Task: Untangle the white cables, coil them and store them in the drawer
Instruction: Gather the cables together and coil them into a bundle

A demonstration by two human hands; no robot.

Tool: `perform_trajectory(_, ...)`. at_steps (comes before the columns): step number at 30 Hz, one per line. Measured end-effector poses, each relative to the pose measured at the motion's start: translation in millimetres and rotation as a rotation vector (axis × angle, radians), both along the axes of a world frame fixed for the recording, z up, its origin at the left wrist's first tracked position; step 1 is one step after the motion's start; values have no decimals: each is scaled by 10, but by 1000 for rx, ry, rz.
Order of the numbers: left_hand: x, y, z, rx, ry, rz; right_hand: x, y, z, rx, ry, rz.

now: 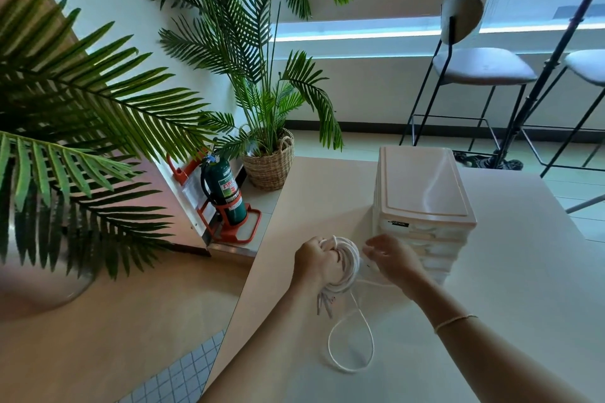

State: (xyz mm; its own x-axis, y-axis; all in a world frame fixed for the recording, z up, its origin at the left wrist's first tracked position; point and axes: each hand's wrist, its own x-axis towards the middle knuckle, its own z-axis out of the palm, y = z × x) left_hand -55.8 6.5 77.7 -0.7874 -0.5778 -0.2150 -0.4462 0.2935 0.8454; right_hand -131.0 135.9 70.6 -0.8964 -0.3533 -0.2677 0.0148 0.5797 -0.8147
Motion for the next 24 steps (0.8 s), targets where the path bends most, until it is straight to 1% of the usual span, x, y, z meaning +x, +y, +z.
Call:
perform_trajectory(1,9,-14,-9,-5,-16,37,42,-12,30,20,136,-19)
perform_trajectory(2,16,-18,-19,1,-33,78,114,-35,63,-1,257,-7)
perform_trajectory(4,16,20,-13,47,-53,142,332,-99,89,-18,450,126)
perform_trajectory(6,8,62,4,139,-49,187,531,-158,105,95,512,246)
perform_trajectory(9,13,55,-19,242,-29,239,631,-266,220,396,419,295)
perform_trajectory(10,20,44,-28,263,-34,255,644,-316,258,455,394,308)
perform_trajectory(12,21,36,-46,316,-45,270,661,-399,273,511,346,318)
perform_trajectory(15,27,78,-30,435,-34,261,645,-442,196,532,235,283)
perform_trajectory(18,42,41,-18,498,-23,245,608,-456,152,513,218,247)
perform_trajectory(20,26,15,-64,484,-14,256,594,-451,155,483,222,222)
perform_trajectory(24,-27,-19,-152,360,17,253,586,-453,125,408,179,195)
